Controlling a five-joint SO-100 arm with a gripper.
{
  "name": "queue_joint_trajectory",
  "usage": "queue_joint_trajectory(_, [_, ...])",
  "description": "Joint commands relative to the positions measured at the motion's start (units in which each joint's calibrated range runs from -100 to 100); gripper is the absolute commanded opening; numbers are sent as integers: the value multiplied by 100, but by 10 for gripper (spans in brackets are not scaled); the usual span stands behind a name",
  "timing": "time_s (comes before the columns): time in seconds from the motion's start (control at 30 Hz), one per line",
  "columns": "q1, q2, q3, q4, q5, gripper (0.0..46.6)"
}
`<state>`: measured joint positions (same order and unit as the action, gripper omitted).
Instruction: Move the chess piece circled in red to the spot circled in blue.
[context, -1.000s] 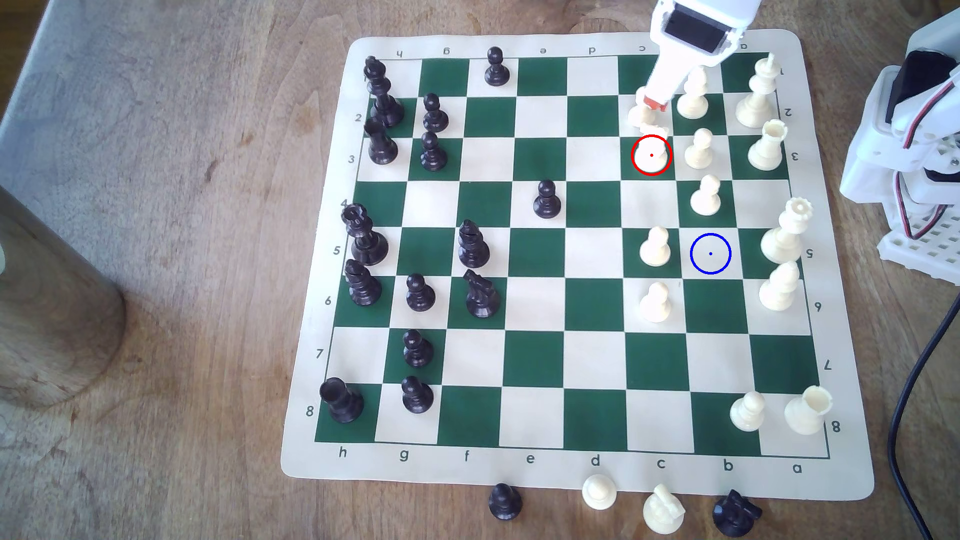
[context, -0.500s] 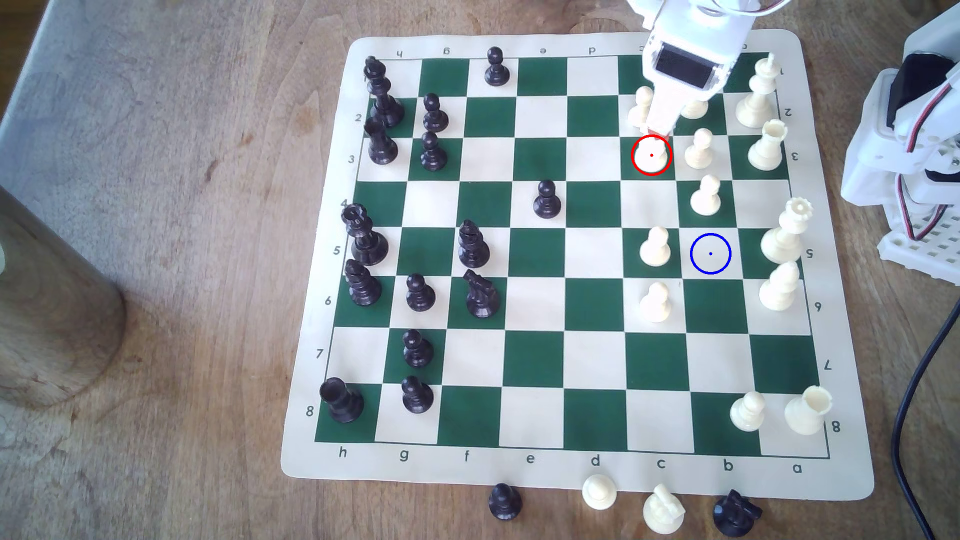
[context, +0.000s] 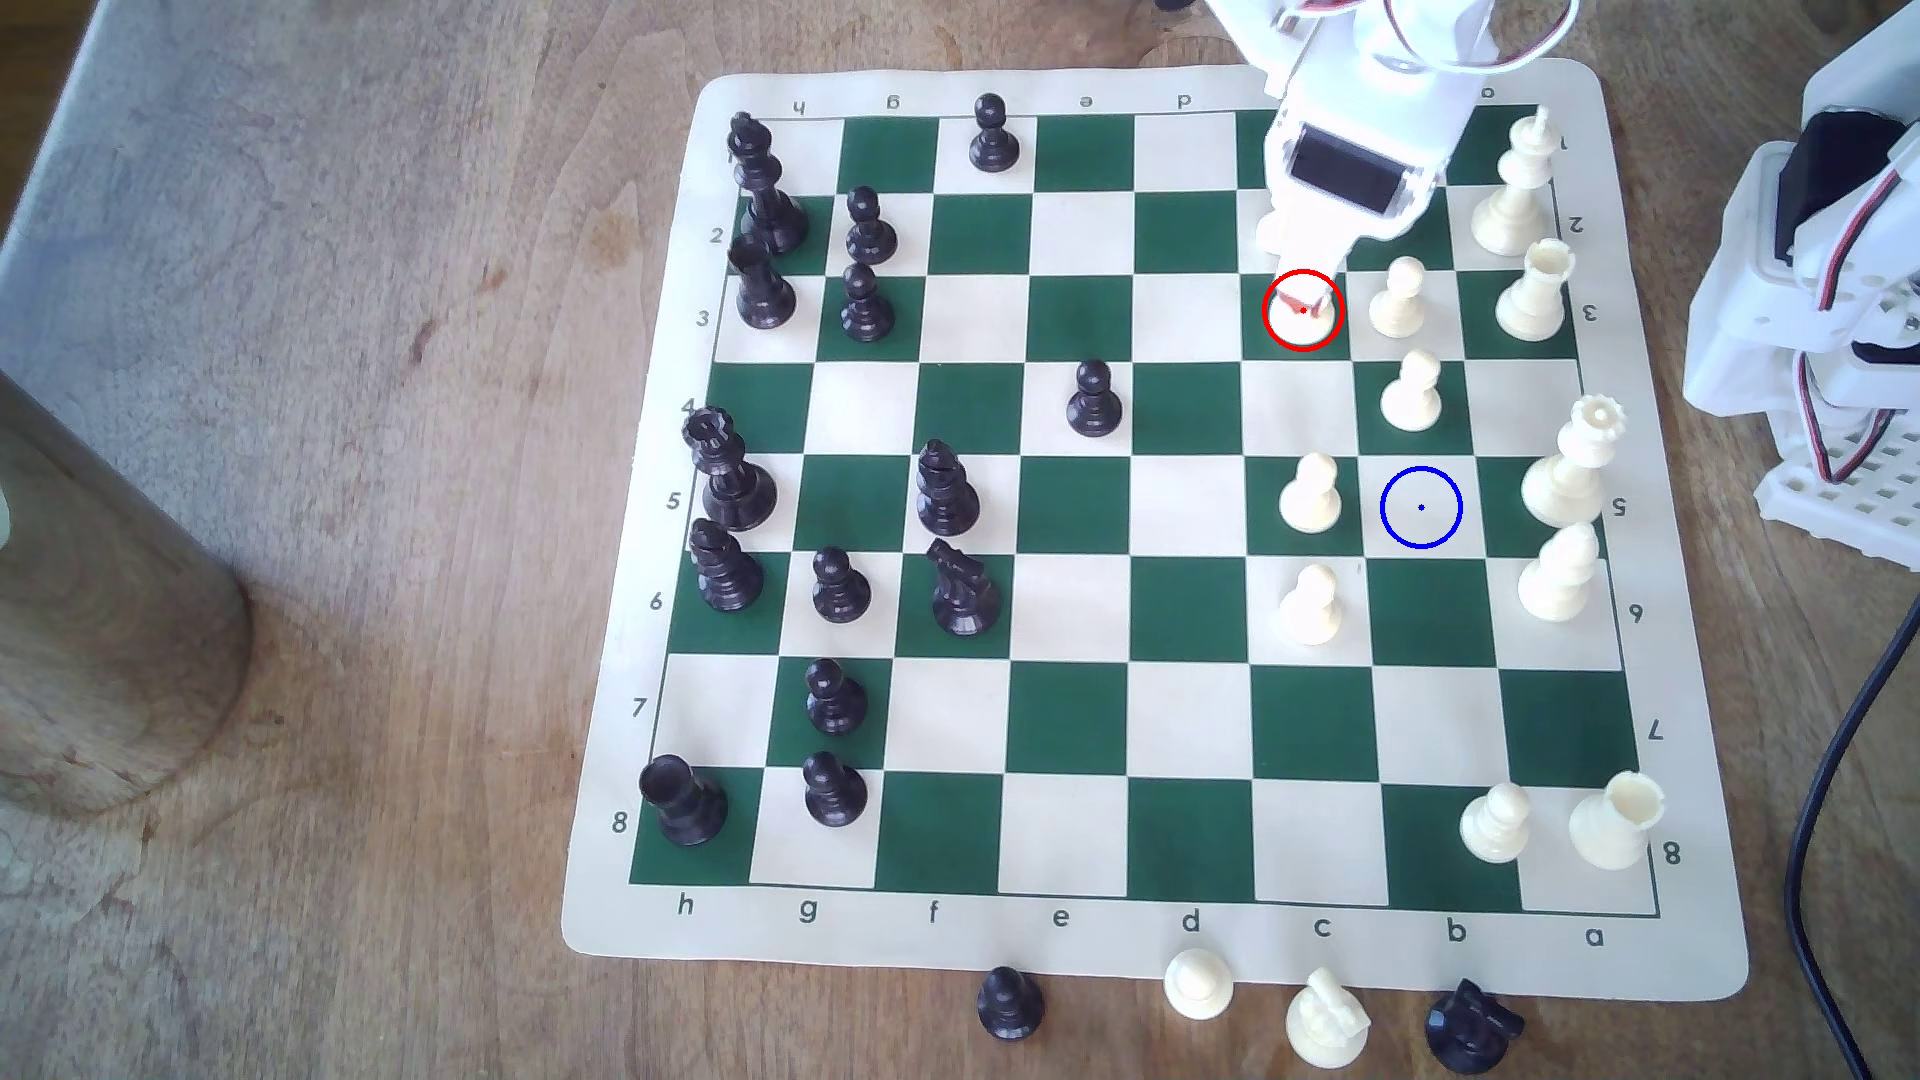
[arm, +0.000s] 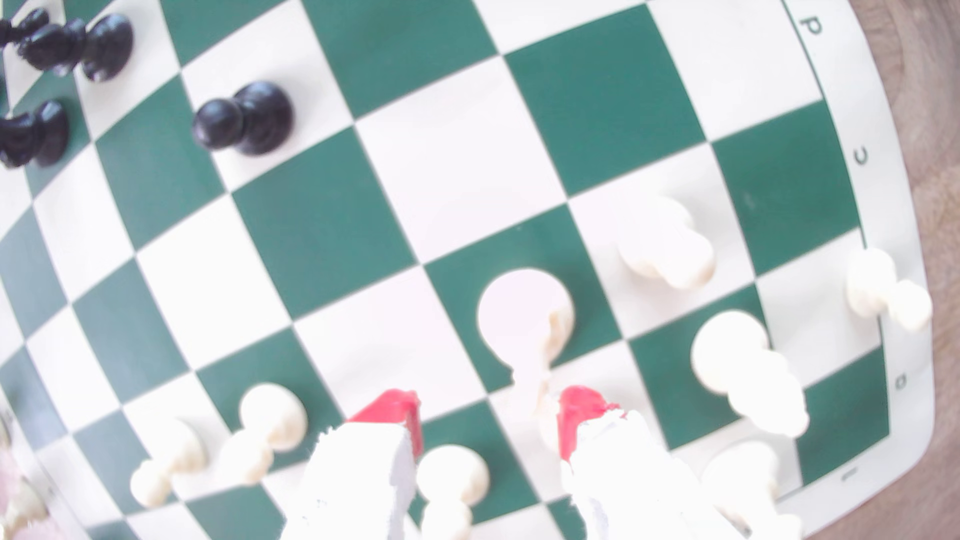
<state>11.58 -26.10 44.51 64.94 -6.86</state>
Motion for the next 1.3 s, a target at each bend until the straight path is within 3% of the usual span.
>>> queue_joint_trajectory(0.0, [-28, -22, 118, -270, -15, 140])
queue_joint_trajectory(0.67, [-43, 530, 354, -900, -49, 116])
queue_joint_trajectory(0.73, [-43, 522, 354, -925, -54, 89])
queue_joint_trajectory(0.8, [-51, 522, 354, -925, -73, 3])
queue_joint_trajectory(1.27, [19, -234, -126, -302, -93, 2])
